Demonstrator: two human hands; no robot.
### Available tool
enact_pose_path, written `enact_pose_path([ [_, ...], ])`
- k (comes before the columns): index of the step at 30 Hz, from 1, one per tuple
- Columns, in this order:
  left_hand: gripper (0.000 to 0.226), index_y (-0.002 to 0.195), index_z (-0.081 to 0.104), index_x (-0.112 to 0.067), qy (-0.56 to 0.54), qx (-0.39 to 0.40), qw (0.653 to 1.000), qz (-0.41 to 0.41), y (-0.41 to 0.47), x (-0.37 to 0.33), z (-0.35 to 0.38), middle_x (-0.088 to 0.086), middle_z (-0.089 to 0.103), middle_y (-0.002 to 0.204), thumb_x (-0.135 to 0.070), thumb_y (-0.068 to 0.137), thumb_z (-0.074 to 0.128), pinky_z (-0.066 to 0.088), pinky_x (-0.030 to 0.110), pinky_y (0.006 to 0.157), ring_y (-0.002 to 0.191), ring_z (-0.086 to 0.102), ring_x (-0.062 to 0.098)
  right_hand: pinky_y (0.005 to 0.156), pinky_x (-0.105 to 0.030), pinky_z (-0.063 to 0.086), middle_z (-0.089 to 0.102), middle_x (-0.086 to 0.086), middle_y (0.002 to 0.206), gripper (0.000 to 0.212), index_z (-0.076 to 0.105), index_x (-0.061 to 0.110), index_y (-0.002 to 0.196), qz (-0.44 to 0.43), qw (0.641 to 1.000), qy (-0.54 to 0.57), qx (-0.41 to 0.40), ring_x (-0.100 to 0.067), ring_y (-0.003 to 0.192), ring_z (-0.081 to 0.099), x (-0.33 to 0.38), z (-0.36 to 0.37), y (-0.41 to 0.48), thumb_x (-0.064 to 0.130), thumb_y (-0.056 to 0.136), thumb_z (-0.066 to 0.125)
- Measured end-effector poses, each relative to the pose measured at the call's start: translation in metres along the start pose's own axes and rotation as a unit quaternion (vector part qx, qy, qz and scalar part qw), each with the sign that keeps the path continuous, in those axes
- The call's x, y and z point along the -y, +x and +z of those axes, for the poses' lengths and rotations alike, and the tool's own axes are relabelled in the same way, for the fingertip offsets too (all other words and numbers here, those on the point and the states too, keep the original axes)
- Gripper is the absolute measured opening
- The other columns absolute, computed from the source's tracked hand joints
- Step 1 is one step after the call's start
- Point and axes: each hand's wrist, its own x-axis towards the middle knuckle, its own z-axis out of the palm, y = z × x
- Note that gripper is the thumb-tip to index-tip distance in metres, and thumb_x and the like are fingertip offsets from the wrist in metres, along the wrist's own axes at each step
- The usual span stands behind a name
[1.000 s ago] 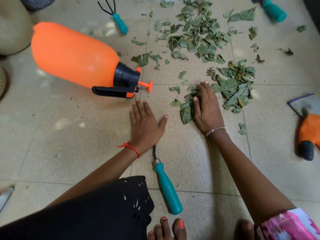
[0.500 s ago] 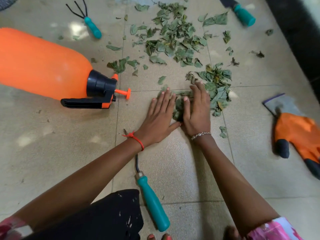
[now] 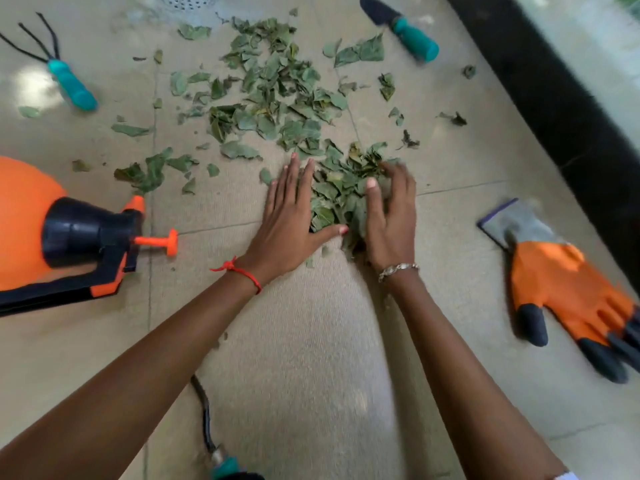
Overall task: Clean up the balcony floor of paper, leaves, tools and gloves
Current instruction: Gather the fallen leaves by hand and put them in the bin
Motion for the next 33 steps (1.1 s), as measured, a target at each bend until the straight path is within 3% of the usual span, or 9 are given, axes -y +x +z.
enact_pose_path([
  [6,0.108,0.151,0.002,-0.018,0.033,-0.021,0.999,0.037,0.049,0.012,-0.002,0.007,-0.010,0.159,-0.082,0.071,0.035,-0.013,0.039,0.114,0.145,-0.015,0.019,0.114,-0.044,0.021,0.026,-0.010,0.151,0.060,0.037,0.012,0.138,0.019,0.982,-0.186,0.035,-0.024,0.138,0.025,-0.022,0.006,0.064,0.050,0.092,0.029],
  [9,0.099,0.150,0.011,-0.021,0.007,-0.076,0.997,0.006,0.069,0.018,-0.004,0.005,-0.004,0.159,-0.079,0.072,0.025,-0.016,0.045,0.112,0.145,-0.013,0.017,0.103,-0.038,0.038,0.048,-0.006,0.137,0.056,0.044,0.014,0.134,-0.039,0.988,-0.110,0.106,-0.020,0.124,0.045,-0.015,0.015,0.066,0.049,0.092,0.029],
  [12,0.094,0.149,0.015,-0.023,-0.041,-0.148,0.986,-0.062,0.073,0.025,-0.002,0.004,0.006,0.159,-0.079,0.074,0.017,-0.015,0.047,0.112,0.146,-0.005,0.017,0.088,-0.014,0.044,0.063,-0.001,0.118,0.045,0.059,0.014,0.120,-0.058,0.993,0.039,0.093,-0.006,0.105,0.056,-0.010,0.015,0.065,0.042,0.092,0.038],
  [14,0.090,0.149,0.017,-0.022,-0.063,-0.167,0.980,-0.093,0.075,0.027,-0.001,0.004,0.009,0.159,-0.075,0.076,0.015,-0.013,0.048,0.115,0.146,-0.001,0.018,0.085,-0.006,0.039,0.059,-0.003,0.122,0.042,0.060,0.014,0.116,-0.043,0.998,0.040,0.010,-0.006,0.108,0.052,-0.013,0.009,0.080,0.040,0.091,0.039],
  [16,0.087,0.149,0.019,-0.021,-0.048,-0.155,0.982,-0.094,0.075,0.028,-0.001,0.004,0.010,0.159,-0.072,0.078,0.015,-0.010,0.046,0.117,0.146,0.000,0.017,0.098,-0.020,0.037,0.048,-0.006,0.135,0.048,0.057,0.013,0.120,-0.011,0.998,-0.050,-0.048,-0.013,0.122,0.044,-0.024,-0.002,0.101,0.043,0.090,0.036],
  [21,0.086,0.148,0.021,-0.022,-0.036,-0.127,0.988,-0.082,0.074,0.027,0.000,0.003,0.011,0.158,-0.072,0.078,0.018,-0.006,0.034,0.116,0.146,0.002,0.014,0.117,-0.042,0.010,0.022,-0.011,0.152,0.063,0.039,0.015,0.136,0.073,0.952,-0.298,0.011,-0.025,0.142,0.014,-0.051,-0.017,0.130,0.059,0.091,0.029],
  [27,0.086,0.146,0.027,-0.019,-0.035,-0.102,0.992,-0.069,0.073,0.024,-0.004,0.001,0.012,0.159,-0.070,0.077,0.023,-0.003,0.031,0.116,0.146,0.007,0.013,0.107,-0.044,0.035,0.036,-0.007,0.144,0.056,0.050,0.016,0.126,-0.004,0.984,-0.179,-0.006,-0.023,0.131,0.037,-0.038,-0.008,0.117,0.055,0.088,0.037],
  [30,0.086,0.146,0.028,-0.017,-0.020,-0.090,0.994,-0.056,0.074,0.023,-0.005,0.000,0.011,0.159,-0.069,0.078,0.025,-0.002,0.033,0.117,0.145,0.009,0.013,0.114,-0.044,0.023,0.022,-0.008,0.152,0.059,0.043,0.016,0.133,0.048,0.969,-0.231,-0.073,-0.024,0.140,0.020,-0.048,-0.031,0.151,0.054,0.089,0.040],
  [33,0.084,0.145,0.030,-0.016,-0.017,-0.081,0.996,-0.044,0.075,0.022,-0.004,-0.002,0.014,0.158,-0.068,0.079,0.028,-0.002,0.035,0.118,0.145,0.013,0.012,0.116,-0.042,0.016,0.017,-0.009,0.154,0.063,0.034,0.015,0.140,0.110,0.955,-0.277,-0.017,-0.027,0.142,0.015,-0.068,-0.049,0.184,0.053,0.091,0.041],
])
